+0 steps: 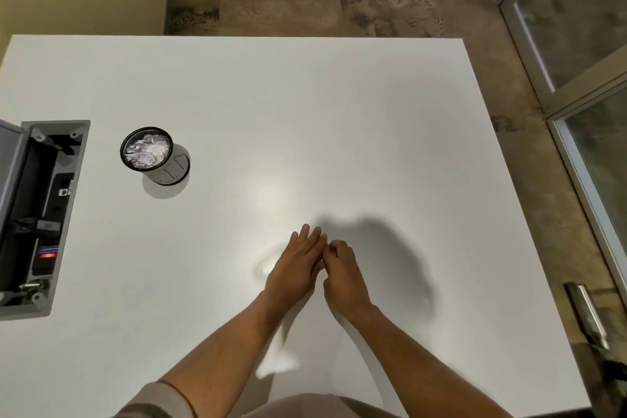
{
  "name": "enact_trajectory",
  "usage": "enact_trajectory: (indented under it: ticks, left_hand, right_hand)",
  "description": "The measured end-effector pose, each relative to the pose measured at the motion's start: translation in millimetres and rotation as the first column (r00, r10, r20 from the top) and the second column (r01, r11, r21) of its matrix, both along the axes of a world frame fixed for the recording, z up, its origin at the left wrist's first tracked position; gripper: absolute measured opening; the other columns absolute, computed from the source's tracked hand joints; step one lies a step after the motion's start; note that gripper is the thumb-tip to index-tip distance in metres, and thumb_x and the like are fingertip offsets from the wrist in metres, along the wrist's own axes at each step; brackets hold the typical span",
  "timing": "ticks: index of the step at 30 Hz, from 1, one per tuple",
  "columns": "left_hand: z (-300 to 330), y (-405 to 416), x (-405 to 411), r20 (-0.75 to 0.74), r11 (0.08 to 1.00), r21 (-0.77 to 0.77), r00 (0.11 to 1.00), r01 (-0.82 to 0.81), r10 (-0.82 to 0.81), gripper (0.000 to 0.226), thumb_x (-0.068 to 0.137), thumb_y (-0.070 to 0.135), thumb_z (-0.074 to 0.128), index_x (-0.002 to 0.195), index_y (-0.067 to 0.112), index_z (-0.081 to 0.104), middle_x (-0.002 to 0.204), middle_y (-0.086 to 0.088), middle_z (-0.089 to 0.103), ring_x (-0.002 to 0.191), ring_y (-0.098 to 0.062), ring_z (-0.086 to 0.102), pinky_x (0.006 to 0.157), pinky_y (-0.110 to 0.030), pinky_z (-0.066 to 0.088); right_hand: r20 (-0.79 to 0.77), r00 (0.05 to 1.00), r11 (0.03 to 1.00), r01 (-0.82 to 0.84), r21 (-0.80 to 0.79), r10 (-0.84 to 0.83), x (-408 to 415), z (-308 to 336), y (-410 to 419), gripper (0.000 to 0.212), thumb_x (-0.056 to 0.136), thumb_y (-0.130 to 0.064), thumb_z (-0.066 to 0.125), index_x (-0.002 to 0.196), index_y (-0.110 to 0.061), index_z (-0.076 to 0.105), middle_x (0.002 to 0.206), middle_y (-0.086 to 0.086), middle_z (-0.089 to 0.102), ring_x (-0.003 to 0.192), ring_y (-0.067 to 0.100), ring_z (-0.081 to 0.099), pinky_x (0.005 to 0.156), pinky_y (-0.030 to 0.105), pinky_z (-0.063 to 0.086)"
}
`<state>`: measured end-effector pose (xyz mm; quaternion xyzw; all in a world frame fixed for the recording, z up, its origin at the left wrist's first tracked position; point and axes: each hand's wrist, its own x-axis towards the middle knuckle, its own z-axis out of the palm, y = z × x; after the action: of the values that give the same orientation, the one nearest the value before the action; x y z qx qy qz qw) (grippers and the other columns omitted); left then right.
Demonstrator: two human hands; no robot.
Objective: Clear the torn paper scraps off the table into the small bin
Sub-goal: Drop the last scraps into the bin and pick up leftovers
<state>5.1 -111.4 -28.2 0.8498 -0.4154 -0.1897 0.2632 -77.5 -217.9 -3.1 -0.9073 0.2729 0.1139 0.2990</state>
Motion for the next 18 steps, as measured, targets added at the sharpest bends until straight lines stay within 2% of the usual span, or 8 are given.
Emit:
enact_trajectory:
  ticks: [2,4,7,10,12,15,17,18]
  left_hand:
    - [-4,2,-4,0.023,1.000,-0.025,1.000,-0.012,0.013,0.038,0.093,0.013,0.064,0.130,0.006,0.060,0.141,-0.011,0.054,0.138,-0.031,0.040,0.114,-0.047,0.032]
    - [-8,6,-6,0.100,0.999,-0.029,0.995,0.020,-0.017,0.031,0.090,0.011,0.067,0.120,0.006,0.068,0.131,-0.009,0.063,0.129,-0.031,0.052,0.106,-0.046,0.044]
    - [0,10,-7,0.277,0.990,-0.132,0.961,0.046,-0.008,0.021,0.092,0.011,0.058,0.100,0.006,0.076,0.112,-0.007,0.072,0.114,-0.025,0.064,0.096,-0.034,0.052]
    - [11,18,-5,0.384,0.989,-0.138,0.923,0.055,0.003,0.036,0.096,0.016,0.044,0.083,0.010,0.076,0.096,-0.002,0.074,0.097,-0.019,0.059,0.070,-0.033,0.056]
    - [13,28,-9,0.384,0.999,-0.044,0.923,0.002,0.015,0.021,0.086,0.010,0.056,0.091,0.013,0.076,0.105,0.002,0.072,0.097,-0.024,0.065,0.063,-0.034,0.055]
    - [12,36,-21,0.297,0.997,0.021,0.953,-0.072,0.063,0.039,0.061,-0.008,0.077,0.096,0.007,0.074,0.111,-0.005,0.071,0.088,-0.032,0.068,0.062,-0.037,0.054]
    - [14,37,-28,0.224,0.995,0.024,0.970,-0.100,0.092,0.040,0.058,-0.013,0.078,0.094,0.002,0.072,0.106,-0.008,0.070,0.081,-0.031,0.064,0.061,-0.035,0.053]
    - [14,36,-29,0.144,0.989,0.030,0.980,-0.145,0.139,0.036,0.063,-0.011,0.077,0.095,0.003,0.070,0.104,-0.006,0.069,0.084,-0.028,0.062,0.065,-0.033,0.053]
  right_hand:
    - [0.034,0.999,1.000,0.019,0.021,-0.020,-2,3,-5,0.030,0.086,0.007,0.048,0.102,-0.014,0.062,0.103,-0.004,0.057,0.087,0.010,0.053,0.071,0.007,0.040]
    - [0.083,0.989,0.989,0.118,0.090,-0.125,-4,6,-11,0.036,0.084,0.014,0.051,0.108,-0.006,0.068,0.106,0.002,0.063,0.091,0.009,0.056,0.077,0.003,0.039]
    - [0.106,0.959,0.956,0.244,0.165,-0.263,-8,10,-12,0.029,0.090,0.008,0.053,0.112,-0.005,0.068,0.109,0.007,0.066,0.094,0.011,0.059,0.086,0.009,0.043]
    - [0.087,0.951,0.939,0.274,0.209,-0.297,-12,12,-7,0.026,0.093,0.002,0.054,0.114,-0.005,0.067,0.111,0.007,0.066,0.099,0.015,0.061,0.092,0.018,0.045]
    - [0.093,0.950,0.935,0.273,0.226,-0.300,-13,15,-1,0.026,0.093,0.003,0.054,0.113,-0.007,0.067,0.110,0.007,0.067,0.099,0.015,0.061,0.093,0.019,0.047]
    - [0.077,0.938,0.918,0.310,0.248,-0.338,-14,17,5,0.027,0.093,0.003,0.051,0.110,-0.009,0.068,0.108,0.005,0.067,0.097,0.014,0.062,0.093,0.025,0.051]
    - [0.064,0.934,0.910,0.326,0.257,-0.352,-15,19,7,0.027,0.093,0.001,0.050,0.110,-0.009,0.068,0.109,0.005,0.068,0.098,0.016,0.062,0.093,0.025,0.051]
    - [0.058,0.936,0.912,0.323,0.253,-0.348,-15,19,9,0.026,0.094,0.000,0.050,0.109,-0.009,0.068,0.108,0.005,0.068,0.098,0.016,0.062,0.093,0.024,0.050]
